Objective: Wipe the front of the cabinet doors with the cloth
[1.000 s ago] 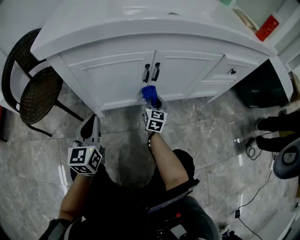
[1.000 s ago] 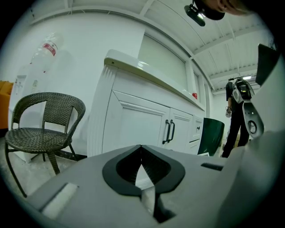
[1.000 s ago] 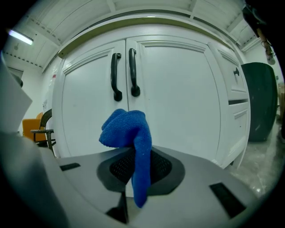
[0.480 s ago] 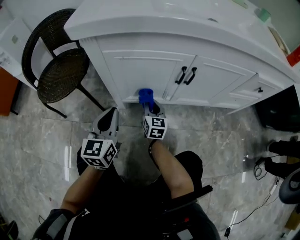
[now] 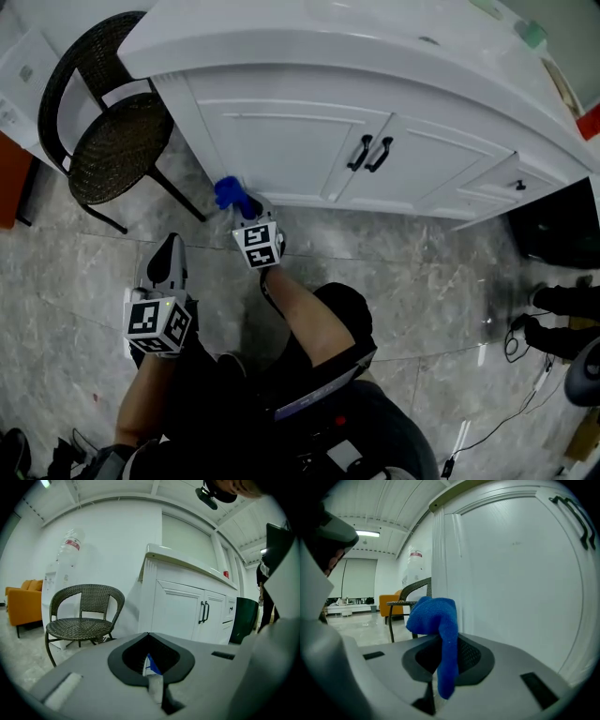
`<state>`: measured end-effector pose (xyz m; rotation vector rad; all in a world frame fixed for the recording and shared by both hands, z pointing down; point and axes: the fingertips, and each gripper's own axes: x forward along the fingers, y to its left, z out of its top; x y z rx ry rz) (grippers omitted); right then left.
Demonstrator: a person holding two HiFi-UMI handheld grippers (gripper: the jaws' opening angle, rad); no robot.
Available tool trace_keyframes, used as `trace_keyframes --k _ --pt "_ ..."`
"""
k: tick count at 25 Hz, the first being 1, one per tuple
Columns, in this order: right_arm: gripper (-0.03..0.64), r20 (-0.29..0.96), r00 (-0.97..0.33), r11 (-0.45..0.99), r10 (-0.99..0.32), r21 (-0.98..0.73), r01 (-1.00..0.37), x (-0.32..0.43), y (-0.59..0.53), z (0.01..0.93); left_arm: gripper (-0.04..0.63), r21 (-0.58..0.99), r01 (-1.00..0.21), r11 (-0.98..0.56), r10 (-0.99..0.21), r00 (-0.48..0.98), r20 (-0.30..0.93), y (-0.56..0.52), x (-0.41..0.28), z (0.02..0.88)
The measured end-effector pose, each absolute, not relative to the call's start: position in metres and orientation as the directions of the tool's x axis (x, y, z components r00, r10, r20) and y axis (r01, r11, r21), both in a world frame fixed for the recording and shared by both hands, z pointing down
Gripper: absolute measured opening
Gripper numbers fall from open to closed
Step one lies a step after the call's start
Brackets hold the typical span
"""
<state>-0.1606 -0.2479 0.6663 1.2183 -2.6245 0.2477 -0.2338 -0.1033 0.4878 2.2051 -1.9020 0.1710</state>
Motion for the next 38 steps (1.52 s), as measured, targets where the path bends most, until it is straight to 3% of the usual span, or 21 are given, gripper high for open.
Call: trace_keyframes --k 5,14,23,26,31,35,38 --pt "0.049 0.288 -0.544 0.555 -0.788 -0.047 -0.83 -0.114 -0.265 0.672 0.003 0.093 -0.98 -0.173 -0.958 0.19 0.215 -0.111 -0.22 0.482" --pt "0.049 0.362 -0.265 0.269 -0.894 -0.04 -0.962 0.041 -0.269 0.685 0.003 0.113 -0.936 -0.332 -0.916 0.349 0.198 -0.127 -0.155 0.483" --pt "0.049 0.376 -0.085 0.085 -0.923 -0.015 -0.996 0.138 -0.262 0.685 0.003 0.134 -0.915 -0.381 -0.898 0.401 0.18 -0.132 -0.136 0.483" --pt "0.049 0.388 -0.122 0.116 -0.913 -0.039 -0.993 0.131 -0.257 0.691 0.003 0.135 -0.915 -0.379 -0.899 0.399 0.179 -0.131 -0.14 0.483" --pt "0.049 0.446 -0.309 0.311 -0.84 -0.072 -0.948 0.067 -0.244 0.709 0.003 0.15 -0.927 -0.343 -0.909 0.368 0.197 -0.132 -0.156 0.491" --pt "0.049 0.487 -0.579 0.593 -0.654 -0.146 -0.792 -0.043 -0.228 0.719 0.003 0.138 -0.934 -0.328 -0.914 0.351 0.203 -0.128 -0.163 0.491" --pt "0.049 0.538 -0.666 0.706 -0.517 -0.173 -0.687 -0.11 -0.215 0.737 0.003 0.089 -0.946 -0.311 -0.925 0.323 0.202 -0.121 -0.173 0.484"
